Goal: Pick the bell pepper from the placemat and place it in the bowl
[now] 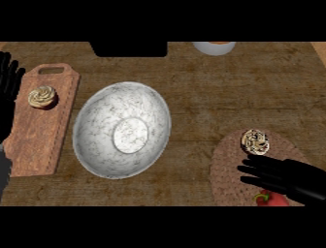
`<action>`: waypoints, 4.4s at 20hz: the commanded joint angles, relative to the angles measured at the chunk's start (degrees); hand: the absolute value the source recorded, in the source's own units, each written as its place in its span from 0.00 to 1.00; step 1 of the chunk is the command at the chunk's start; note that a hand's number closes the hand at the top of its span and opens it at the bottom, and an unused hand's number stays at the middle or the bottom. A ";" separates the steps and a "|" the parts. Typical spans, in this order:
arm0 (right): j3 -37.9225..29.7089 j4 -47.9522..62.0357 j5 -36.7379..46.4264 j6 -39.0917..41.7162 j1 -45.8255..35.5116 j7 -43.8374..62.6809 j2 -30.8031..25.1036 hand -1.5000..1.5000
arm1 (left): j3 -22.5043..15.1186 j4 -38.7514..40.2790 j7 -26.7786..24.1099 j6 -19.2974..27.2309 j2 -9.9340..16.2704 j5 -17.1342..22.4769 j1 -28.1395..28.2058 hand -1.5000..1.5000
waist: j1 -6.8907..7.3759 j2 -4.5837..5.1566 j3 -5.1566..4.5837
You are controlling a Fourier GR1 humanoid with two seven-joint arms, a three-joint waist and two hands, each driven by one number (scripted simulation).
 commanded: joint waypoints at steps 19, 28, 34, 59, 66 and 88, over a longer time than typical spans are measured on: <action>-1.65 7.83 5.79 -5.91 -3.49 -5.33 9.45 1.00 | 1.75 1.02 -0.16 -1.66 -2.09 -2.73 -0.75 0.50 | -0.17 0.04 0.01; -22.32 19.43 8.40 1.45 -9.24 28.40 1.25 1.00 | 1.18 -2.03 -0.23 -1.48 -2.70 -2.66 1.74 0.50 | 0.38 0.21 -0.04; -24.11 18.93 9.59 0.62 -15.20 33.20 2.52 1.00 | 0.82 -1.27 -0.35 -0.52 -3.90 -3.82 0.97 0.50 | -0.03 -0.01 -0.01; -34.55 -25.20 -36.17 34.77 -36.84 72.81 16.15 1.00 | 3.36 1.07 0.21 -2.41 -2.27 -2.74 -0.44 0.50 | -0.45 -0.36 -0.16; -20.63 -26.63 -36.28 29.14 -45.89 93.67 25.89 1.00 | 1.11 -2.25 1.25 -0.32 -4.62 -4.72 0.70 0.50 | 0.18 -0.29 -0.08; 13.37 9.50 -13.52 0.57 -51.41 89.08 36.02 1.00 | 2.60 -2.46 -0.94 -2.70 -4.51 -3.85 2.11 0.50 | 1.18 0.07 -0.03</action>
